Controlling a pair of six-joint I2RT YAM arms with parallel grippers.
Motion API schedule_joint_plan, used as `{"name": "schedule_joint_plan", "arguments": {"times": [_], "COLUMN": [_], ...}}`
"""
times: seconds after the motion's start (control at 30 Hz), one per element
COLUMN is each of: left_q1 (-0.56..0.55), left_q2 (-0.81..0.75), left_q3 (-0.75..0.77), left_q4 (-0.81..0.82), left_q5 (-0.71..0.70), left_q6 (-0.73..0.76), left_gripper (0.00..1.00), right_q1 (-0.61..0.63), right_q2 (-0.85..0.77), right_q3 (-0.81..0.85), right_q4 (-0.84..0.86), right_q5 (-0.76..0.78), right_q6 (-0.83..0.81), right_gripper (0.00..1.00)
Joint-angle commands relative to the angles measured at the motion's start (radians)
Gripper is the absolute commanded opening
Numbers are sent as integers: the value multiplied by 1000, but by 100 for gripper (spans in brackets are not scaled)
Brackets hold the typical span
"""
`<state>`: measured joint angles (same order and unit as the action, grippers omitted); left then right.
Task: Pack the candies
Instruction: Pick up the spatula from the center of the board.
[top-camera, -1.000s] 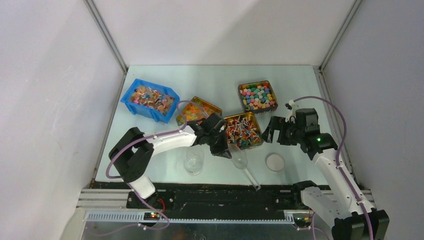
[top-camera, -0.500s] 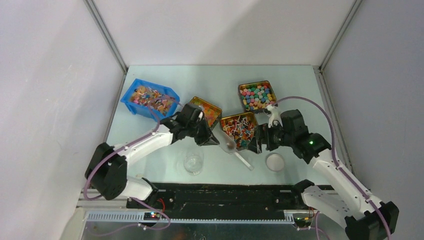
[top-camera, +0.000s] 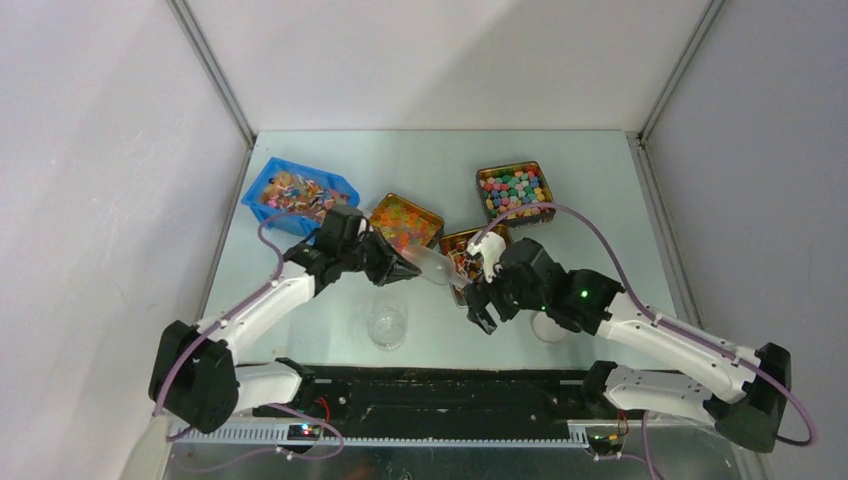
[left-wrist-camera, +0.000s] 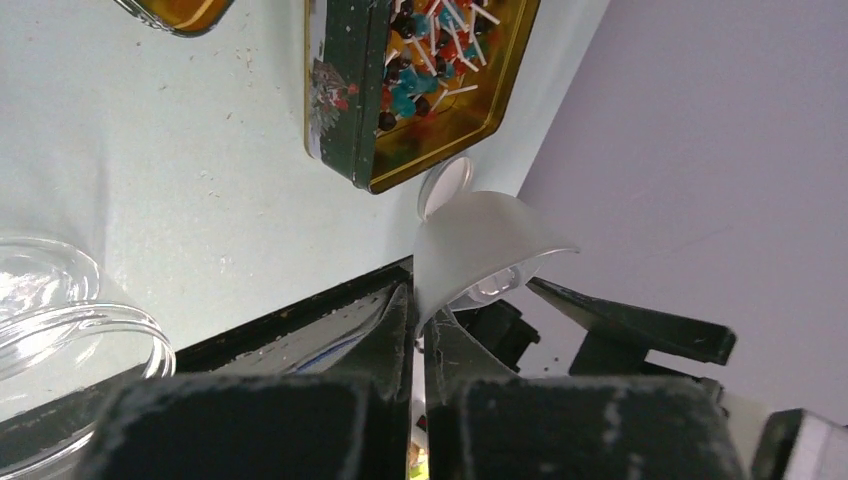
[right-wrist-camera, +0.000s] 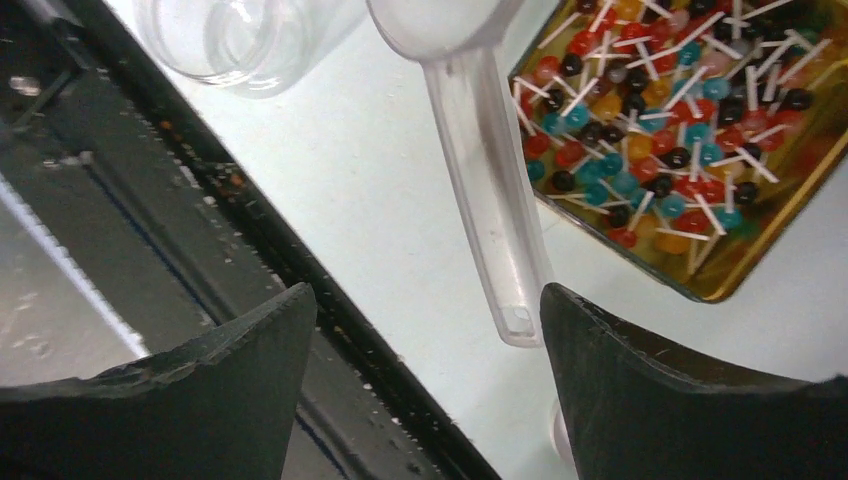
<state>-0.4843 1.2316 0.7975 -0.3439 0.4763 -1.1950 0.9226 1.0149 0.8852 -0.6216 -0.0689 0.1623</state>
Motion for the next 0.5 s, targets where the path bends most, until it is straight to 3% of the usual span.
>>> {"name": "schedule_joint_plan", "arguments": {"times": [0.0,0.1,0.47], "left_q1": [49,68,90], "left_q2": [-68,-89,-128], "left_q3": [-13,-22,-33], "left_q4": [34,5,-27], "left_q5": [90,106,130], "left_q6": [-37,-22,2], "left_gripper": [0,0,0], "right_q1": [77,117,151], "right_q2": [15,7,14], "right_q3": [52,52,40], "right_q4": [-13,-19,-17], "right_q5": [253,337,389], "right_q6": [-42,-58,-113], "right_gripper": [84,84,76]}}
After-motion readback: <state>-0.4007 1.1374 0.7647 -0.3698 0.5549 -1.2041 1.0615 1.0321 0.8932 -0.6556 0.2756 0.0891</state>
